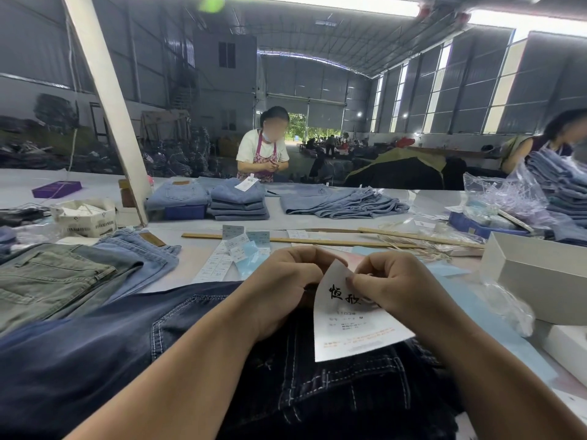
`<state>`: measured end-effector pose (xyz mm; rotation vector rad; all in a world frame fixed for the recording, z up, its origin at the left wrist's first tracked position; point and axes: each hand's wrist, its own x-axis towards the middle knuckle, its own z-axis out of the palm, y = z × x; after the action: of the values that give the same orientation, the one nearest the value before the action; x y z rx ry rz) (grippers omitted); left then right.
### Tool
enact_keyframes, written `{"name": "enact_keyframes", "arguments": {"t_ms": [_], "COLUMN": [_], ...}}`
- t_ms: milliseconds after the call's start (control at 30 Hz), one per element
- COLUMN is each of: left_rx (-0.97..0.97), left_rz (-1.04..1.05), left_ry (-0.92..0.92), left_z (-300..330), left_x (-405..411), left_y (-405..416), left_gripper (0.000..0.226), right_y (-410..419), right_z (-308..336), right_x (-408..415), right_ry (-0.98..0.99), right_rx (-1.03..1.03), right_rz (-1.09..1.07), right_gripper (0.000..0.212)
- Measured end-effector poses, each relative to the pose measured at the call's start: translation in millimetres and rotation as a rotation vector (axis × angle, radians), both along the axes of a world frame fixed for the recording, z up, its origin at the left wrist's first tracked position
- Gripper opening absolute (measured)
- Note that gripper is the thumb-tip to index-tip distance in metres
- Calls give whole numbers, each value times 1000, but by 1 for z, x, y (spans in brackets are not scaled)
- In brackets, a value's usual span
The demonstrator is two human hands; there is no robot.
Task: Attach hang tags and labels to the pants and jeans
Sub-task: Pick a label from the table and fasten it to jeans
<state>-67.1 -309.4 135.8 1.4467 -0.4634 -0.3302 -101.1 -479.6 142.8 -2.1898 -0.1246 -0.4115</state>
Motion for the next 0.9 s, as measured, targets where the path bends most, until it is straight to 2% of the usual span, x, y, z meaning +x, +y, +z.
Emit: {"name": "enact_keyframes", "arguments": {"t_ms": [300, 533, 633, 767, 900], "left_rx": [-50, -51, -33, 1, 20], "left_rz": [-3, 4, 2, 3, -5], "left_ry": [-61, -75, -84, -124, -153], "left_z": [-3, -3, -3, -4, -5], "left_x": [2, 1, 1, 2, 1], "left_y": [0, -1, -1, -1, -2], "left_gripper": [42, 28, 33, 48, 45], "right_y": [-4, -4, -4, -6, -7], "right_z": [6, 6, 6, 5, 6], "right_x": [5, 0, 1, 4, 8], "right_ry": [183, 310, 361, 390, 398], "right_rx": [179, 333, 414, 417, 374], "right_rz": [78, 144, 167, 189, 203], "right_gripper": [24, 27, 26, 29, 27]}}
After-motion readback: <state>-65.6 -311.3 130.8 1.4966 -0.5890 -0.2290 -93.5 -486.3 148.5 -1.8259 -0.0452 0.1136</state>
